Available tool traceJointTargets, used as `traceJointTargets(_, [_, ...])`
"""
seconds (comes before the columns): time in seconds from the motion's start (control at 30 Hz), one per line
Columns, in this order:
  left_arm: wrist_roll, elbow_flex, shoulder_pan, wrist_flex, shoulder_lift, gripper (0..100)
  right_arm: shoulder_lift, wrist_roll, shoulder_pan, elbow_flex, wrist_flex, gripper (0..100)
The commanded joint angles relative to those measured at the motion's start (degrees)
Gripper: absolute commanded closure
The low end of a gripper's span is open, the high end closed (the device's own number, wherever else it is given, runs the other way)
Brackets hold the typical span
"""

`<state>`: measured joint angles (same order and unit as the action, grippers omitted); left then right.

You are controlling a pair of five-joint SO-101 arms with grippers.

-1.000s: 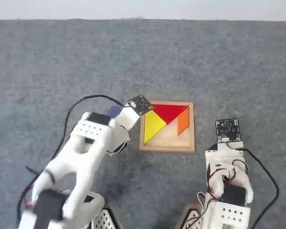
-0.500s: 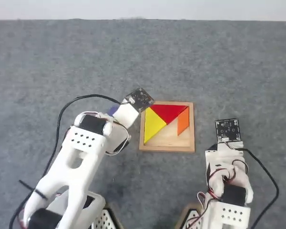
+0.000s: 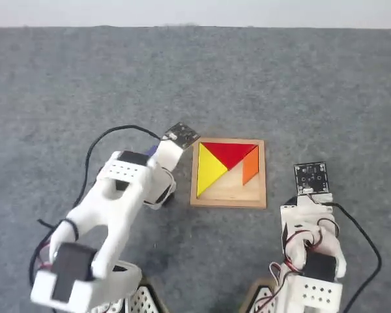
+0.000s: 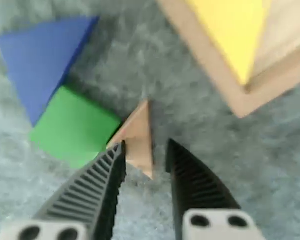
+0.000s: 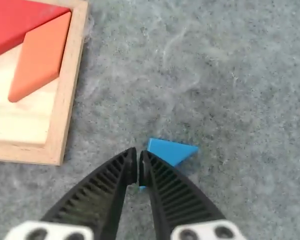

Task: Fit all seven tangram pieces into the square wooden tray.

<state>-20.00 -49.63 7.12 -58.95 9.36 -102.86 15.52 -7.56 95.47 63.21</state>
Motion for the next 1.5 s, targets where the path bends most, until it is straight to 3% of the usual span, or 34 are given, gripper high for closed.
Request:
traceJointTargets(0.0, [-3.60, 2.15, -3.08, 2.20, -4.48, 85, -0.92, 0.79, -0.66, 0.97, 0.04, 97.8])
traceJointTargets(0.33, [-4.04, 4.97, -3.69, 3.78, -7.82, 85, -0.92, 0.79, -0.66, 0.97, 0.04, 97.8])
traceJointTargets(0.53, [-6.24, 4.88, -2.73, 3.69, -7.30, 99, -0.92, 2.11, -0.66, 0.97, 0.04, 97.8])
traceJointTargets(0.8, [-5.89, 6.73, -0.70, 3.60, -7.21, 99, -0.92, 3.43, -0.66, 0.97, 0.04, 97.8])
traceJointTargets(1.0, [-5.98, 12.26, -0.44, -4.57, -7.12, 99, -0.92, 3.52, -0.66, 0.97, 0.04, 97.8])
traceJointTargets(1.13, [-5.89, 20.35, -0.88, -15.56, -7.12, 98, -0.92, 3.52, -0.66, 0.97, 0.04, 97.8])
traceJointTargets(1.23, [-5.89, 25.45, -0.97, -21.36, -7.12, 90, -0.92, 3.52, -0.66, 0.97, 0.04, 97.8])
traceJointTargets(1.37, [-5.01, 27.12, -0.26, -20.31, -7.74, 80, -0.92, 3.52, -0.66, 0.97, 0.04, 97.8])
traceJointTargets(1.47, [1.93, 25.27, 0.44, -16.00, -7.91, 80, -0.92, 3.52, -0.66, 0.97, 0.04, 97.8])
